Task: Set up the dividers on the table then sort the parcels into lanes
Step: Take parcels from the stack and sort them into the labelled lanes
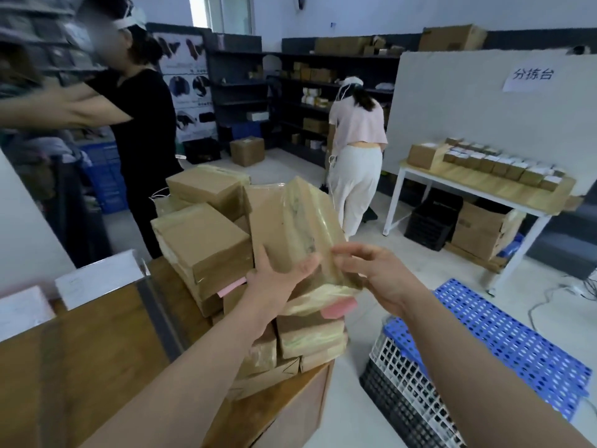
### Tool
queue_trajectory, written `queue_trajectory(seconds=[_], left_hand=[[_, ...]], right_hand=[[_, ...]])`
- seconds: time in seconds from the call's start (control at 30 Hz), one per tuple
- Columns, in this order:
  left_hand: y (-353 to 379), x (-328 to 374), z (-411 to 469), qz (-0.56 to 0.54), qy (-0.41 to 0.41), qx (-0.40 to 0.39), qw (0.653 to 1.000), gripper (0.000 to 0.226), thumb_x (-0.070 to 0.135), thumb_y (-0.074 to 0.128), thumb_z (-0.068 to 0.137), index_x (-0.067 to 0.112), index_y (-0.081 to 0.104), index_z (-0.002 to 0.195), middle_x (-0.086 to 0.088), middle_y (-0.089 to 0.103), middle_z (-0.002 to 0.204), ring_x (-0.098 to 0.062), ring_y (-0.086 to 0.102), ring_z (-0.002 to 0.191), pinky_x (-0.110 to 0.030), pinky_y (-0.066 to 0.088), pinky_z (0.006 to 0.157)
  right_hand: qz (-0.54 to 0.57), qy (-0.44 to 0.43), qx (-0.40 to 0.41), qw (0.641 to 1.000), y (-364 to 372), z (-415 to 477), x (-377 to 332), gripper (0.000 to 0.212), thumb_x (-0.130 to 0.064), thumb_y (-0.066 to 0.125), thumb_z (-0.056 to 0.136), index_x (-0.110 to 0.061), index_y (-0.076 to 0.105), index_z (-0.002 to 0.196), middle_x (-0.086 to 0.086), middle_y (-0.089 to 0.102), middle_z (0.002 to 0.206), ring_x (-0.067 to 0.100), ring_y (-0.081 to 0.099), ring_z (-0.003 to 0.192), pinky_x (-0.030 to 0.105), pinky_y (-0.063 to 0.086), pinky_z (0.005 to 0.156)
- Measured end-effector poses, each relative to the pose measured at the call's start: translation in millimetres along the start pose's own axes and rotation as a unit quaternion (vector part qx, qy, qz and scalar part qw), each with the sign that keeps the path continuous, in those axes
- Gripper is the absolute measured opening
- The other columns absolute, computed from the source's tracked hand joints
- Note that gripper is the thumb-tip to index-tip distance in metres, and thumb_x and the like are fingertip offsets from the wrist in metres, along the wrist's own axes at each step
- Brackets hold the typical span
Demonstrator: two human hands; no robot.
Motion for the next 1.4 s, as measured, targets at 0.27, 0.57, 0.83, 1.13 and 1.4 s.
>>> queue_trajectory(seconds=[0.27,0.57,0.83,1.13,1.4], left_hand=[[-2,-2,-18,-0.259,-0.002,0.032,0.965,0.115,0.077,0.076,0.05,0.032,0.036,0.147,0.002,0.056,0.14,-0.026,0.057,0.123,-0.052,0.046,0.103],[-35,-16,-70,-0.468,0.06,0.126,0.873,0.05,0.054,0.036,0.094,0.023,0.066,0.12,-0.008,0.073,0.114,-0.031,0.062,0.113,-0.059,0.044,0.099],[-109,-53,-130,-0.188,0.083,0.358,0.911,0.034,0.035,0.041,0.104,0.04,0.046,0.138,0.008,0.067,0.116,-0.012,0.071,0.098,-0.038,0.058,0.089],[-191,-110,-210,-0.183,0.018,0.375,0.908,0.075,0.079,0.064,0.06,0.032,0.067,0.118,0.005,0.073,0.114,-0.013,0.073,0.093,-0.03,0.053,0.079],[-295,-182,-312,-0.207,-0.02,0.424,0.881,0.042,0.051,0.045,0.098,0.018,0.068,0.112,0.007,0.069,0.06,-0.003,0.062,0.049,-0.025,0.045,0.058]], right_hand=[[0.091,-0.043,-0.058,0.993,0,15,-32,0.028,-0.021,0.062,0.092,-0.023,0.064,0.12,-0.002,0.072,0.109,0.01,0.065,0.096,0.027,0.049,0.082],[0.029,0.078,-0.256,0.963,63,12,-16,0.05,-0.051,0.07,0.074,-0.021,0.067,0.114,0.003,0.073,0.109,0.025,0.067,0.105,0.048,0.05,0.093],[-0.002,0.04,-0.313,0.949,151,0,-22,0.102,-0.054,0.084,0.058,-0.008,0.043,0.14,0.002,0.074,0.102,0.019,0.072,0.092,0.036,0.057,0.076],[-0.092,-0.015,-0.39,0.916,285,-64,-20,0.033,-0.039,0.071,0.084,-0.025,0.061,0.112,-0.007,0.076,0.089,0.013,0.073,0.082,0.034,0.058,0.077],[-0.137,-0.009,-0.443,0.886,430,-149,-6,0.023,-0.039,0.066,0.089,-0.025,0.063,0.107,-0.008,0.076,0.084,0.012,0.072,0.072,0.031,0.055,0.07]])
Point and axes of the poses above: each hand's wrist, its own z-axis towards the middle knuckle, its own y-axis out of the palm, x = y × z, the point moved 3 cm from there along z, towards the middle knuckle
